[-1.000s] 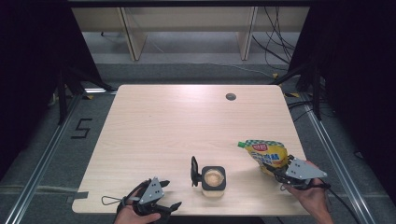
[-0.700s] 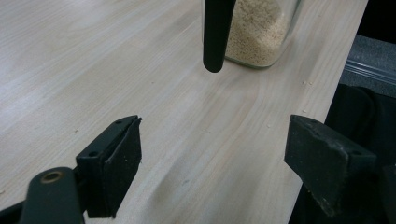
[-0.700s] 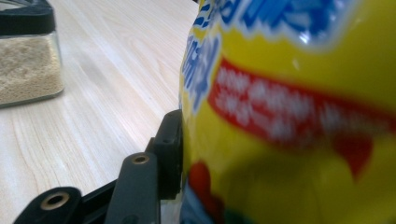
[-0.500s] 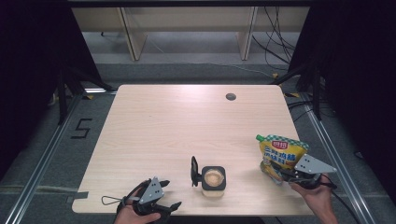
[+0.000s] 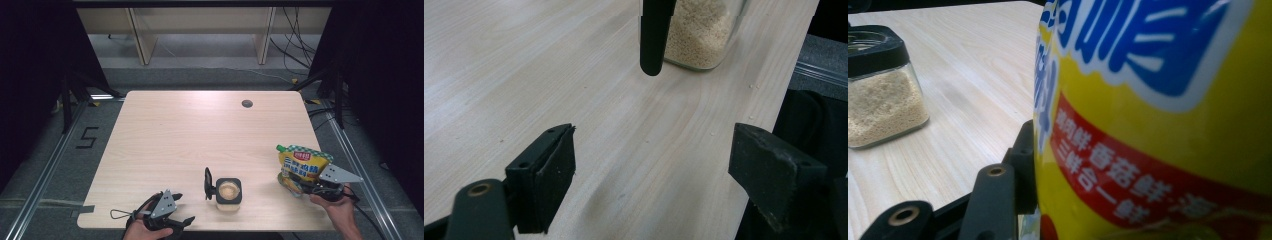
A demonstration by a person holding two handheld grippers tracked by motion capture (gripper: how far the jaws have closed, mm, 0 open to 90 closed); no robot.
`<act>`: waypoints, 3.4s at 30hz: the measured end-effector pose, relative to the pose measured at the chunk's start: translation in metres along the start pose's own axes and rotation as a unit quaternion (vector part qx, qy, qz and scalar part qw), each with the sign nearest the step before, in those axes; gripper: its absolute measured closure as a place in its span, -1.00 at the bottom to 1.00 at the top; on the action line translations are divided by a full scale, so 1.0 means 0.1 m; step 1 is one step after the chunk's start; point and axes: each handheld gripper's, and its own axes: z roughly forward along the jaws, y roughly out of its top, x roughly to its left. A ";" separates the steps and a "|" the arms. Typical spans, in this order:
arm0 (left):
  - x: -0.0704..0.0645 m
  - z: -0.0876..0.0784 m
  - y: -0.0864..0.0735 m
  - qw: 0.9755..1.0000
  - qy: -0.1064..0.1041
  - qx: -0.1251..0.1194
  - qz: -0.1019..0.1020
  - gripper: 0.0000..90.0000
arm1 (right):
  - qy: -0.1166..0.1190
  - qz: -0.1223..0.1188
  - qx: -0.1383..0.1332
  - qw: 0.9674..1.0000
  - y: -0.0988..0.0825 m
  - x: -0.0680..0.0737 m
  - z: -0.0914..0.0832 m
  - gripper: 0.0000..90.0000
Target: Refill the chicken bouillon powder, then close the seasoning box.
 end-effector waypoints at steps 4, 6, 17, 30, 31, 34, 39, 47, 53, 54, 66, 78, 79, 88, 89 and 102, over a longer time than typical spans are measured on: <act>0.01 0.00 0.00 1.000 -0.001 0.005 0.000 -0.60 | 0.005 0.011 -0.003 1.000 -0.01 -0.02 0.01 0.27; 0.00 -0.01 0.00 1.000 -0.006 0.004 -0.001 -0.60 | 0.009 0.014 0.005 1.000 -0.02 -0.05 0.01 0.26; 0.01 -0.03 0.00 1.000 0.003 -0.007 -0.005 -0.59 | 0.005 0.051 0.031 0.998 -0.03 -0.06 -0.04 0.02; 0.01 -0.06 0.02 1.000 -0.002 -0.013 -0.006 -0.60 | -0.015 0.070 0.038 0.997 -0.01 0.05 -0.17 -0.33; 0.01 -0.06 0.02 1.000 -0.001 -0.013 -0.007 -0.60 | -0.020 0.073 0.037 0.996 -0.01 0.07 -0.19 -0.37; 0.00 -0.05 0.01 1.000 0.000 -0.022 -0.008 -0.59 | -0.029 0.086 0.029 0.995 -0.01 0.09 -0.27 -0.42; 0.02 -0.06 0.01 1.000 0.001 -0.010 -0.004 -0.60 | -0.044 0.068 0.024 0.996 -0.04 0.12 -0.36 -0.50; 0.02 -0.06 0.01 1.000 0.004 -0.012 -0.008 -0.60 | -0.056 0.082 0.063 0.993 -0.07 0.25 -0.50 -0.47; 0.04 -0.06 0.00 1.000 0.010 -0.012 -0.009 -0.59 | -0.057 0.078 0.081 0.992 -0.10 0.30 -0.55 -0.48; 0.04 -0.06 0.00 1.000 0.008 -0.015 -0.011 -0.60 | -0.061 0.087 0.086 0.991 -0.10 0.33 -0.56 -0.48; 0.04 -0.09 0.01 1.000 0.015 -0.019 -0.004 -0.60 | -0.065 0.076 0.122 0.988 -0.13 0.43 -0.61 -0.48; 0.04 -0.10 0.03 0.999 0.015 -0.027 -0.021 -0.54 | -0.066 0.055 0.134 0.987 -0.15 0.42 -0.61 -0.46; 0.04 -0.11 0.04 0.999 0.021 -0.021 -0.019 -0.44 | -0.067 0.053 0.133 0.987 -0.15 0.41 -0.61 -0.46; 0.04 -0.19 0.07 0.999 0.041 -0.031 -0.005 0.57 | -0.061 0.069 0.137 0.986 -0.14 0.42 -0.60 -0.45; 0.04 -0.20 0.09 0.999 0.041 -0.033 0.001 0.69 | -0.066 0.079 0.141 0.985 -0.14 0.44 -0.61 -0.45; 0.01 -0.19 0.49 0.997 0.023 -0.069 0.007 0.98 | -0.068 0.063 0.130 0.987 -0.12 0.39 -0.60 -0.44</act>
